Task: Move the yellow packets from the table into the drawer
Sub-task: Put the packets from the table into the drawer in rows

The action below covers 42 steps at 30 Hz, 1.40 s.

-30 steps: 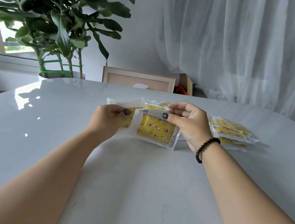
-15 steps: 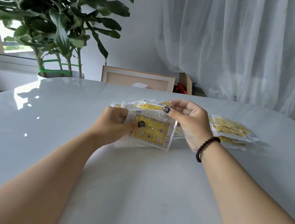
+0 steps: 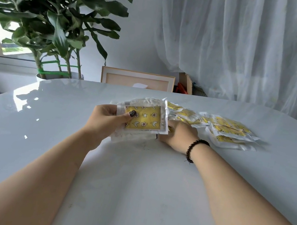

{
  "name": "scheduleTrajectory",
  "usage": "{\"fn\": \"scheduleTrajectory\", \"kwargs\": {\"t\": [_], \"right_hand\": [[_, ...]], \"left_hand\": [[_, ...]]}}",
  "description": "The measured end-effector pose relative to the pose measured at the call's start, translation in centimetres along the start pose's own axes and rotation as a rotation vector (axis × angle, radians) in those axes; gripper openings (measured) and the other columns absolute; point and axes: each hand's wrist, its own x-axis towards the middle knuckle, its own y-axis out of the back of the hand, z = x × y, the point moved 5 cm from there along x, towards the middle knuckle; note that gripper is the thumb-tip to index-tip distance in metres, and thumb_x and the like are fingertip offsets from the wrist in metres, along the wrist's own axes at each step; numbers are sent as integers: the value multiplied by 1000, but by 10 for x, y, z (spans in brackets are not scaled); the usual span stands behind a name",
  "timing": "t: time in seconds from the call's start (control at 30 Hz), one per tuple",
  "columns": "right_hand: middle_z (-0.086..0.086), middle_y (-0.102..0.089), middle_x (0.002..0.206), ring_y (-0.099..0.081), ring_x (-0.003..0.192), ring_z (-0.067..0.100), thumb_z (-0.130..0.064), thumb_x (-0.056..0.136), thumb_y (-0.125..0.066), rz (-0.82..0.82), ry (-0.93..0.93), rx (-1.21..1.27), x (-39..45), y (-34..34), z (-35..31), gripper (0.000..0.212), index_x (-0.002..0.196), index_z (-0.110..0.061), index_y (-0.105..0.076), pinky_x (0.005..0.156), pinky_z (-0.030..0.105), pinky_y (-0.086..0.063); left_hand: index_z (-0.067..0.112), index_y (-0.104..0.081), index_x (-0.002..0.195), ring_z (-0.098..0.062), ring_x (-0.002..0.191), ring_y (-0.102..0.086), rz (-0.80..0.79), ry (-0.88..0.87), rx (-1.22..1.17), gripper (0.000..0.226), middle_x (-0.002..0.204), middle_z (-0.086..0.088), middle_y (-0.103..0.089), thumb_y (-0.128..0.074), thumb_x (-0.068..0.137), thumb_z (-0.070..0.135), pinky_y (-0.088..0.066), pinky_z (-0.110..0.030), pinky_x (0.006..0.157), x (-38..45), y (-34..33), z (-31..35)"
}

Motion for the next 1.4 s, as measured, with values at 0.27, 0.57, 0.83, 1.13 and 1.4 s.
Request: {"fn": "scheduleTrajectory", "kwargs": {"t": [0.27,0.57,0.83,1.13,1.4], "right_hand": [[4,-62,102,-58,99,28,-68,77,-49,213,-39,-219,-15,16,-22,55,96,-18,-64,81,34,-46],[1,-46,138,-35,130,28,-49,86,-57,114,-237,-1,-8,8,1,57,136,-27,-45,101,40,-33],[-4,-63,119,-57,111,20,-20,82,-66,280,-239,320,-3,15,19,33,114,-28,-62,96,41,-46],[-4,-62,113,-51,113,26,-55,68,-72,254,-335,157,7,5,23,52,110,-25,-65,86,33,-42],[-2,-70,98,-60,101,25,-33,75,-72,266,-399,314,8,7,27,8,80,-27,-72,88,36,-50]], "left_hand": [[5,-73,83,-32,81,-69,22,57,-84,7,84,-14,-74,-73,80,11,-56,-47,82,0,3,-1],[6,-72,84,-26,77,-71,59,56,-78,5,82,-10,-75,-72,81,10,-60,-37,70,1,4,-2],[16,-67,77,-10,64,-64,428,-18,-67,8,75,1,-67,-72,84,16,-52,-20,55,3,30,2],[22,-65,70,-15,68,-63,414,-48,62,16,75,1,-67,-70,84,17,-55,-27,67,1,24,4],[18,-70,79,-11,66,-63,404,-77,123,4,74,3,-68,-71,83,18,-55,-23,64,-2,20,6]]}}
